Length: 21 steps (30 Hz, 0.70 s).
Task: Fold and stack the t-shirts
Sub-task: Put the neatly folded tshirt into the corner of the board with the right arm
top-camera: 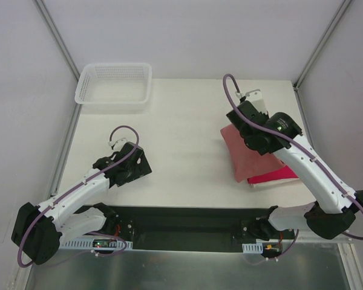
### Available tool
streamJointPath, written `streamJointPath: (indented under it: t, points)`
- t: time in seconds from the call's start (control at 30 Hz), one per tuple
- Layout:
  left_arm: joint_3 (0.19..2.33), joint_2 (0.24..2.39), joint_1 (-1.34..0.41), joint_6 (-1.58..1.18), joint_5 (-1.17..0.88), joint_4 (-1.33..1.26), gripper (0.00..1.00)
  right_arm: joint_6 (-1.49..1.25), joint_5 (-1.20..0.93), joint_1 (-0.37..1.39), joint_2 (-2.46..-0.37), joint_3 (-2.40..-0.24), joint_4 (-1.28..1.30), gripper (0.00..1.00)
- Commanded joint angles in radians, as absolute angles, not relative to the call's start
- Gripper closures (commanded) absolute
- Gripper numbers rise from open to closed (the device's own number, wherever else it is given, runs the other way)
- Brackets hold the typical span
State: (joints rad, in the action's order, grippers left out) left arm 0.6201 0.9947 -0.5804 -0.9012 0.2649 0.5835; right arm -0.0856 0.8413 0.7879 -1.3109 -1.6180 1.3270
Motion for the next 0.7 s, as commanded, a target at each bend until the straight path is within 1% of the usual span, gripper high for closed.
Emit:
streamJointPath:
  t: [0.0,0.2,0.67]
  points:
    - [0.632,0.976,-0.569,-0.888,0.305,0.597,0.01,0.020,0.787,0.740,-1.278,-1.692,1.459,1.00]
    - [0.634,0.980,-0.569,-0.890,0.314,0.592,0.01,0.038,0.727,0.629,-1.255,-1.700,1.463,0.99]
    - [0.661,1.031,-0.563,-0.864,0.310,0.568,0.01,0.106,0.583,0.614,-1.186,-1.785,1.437,1.00]
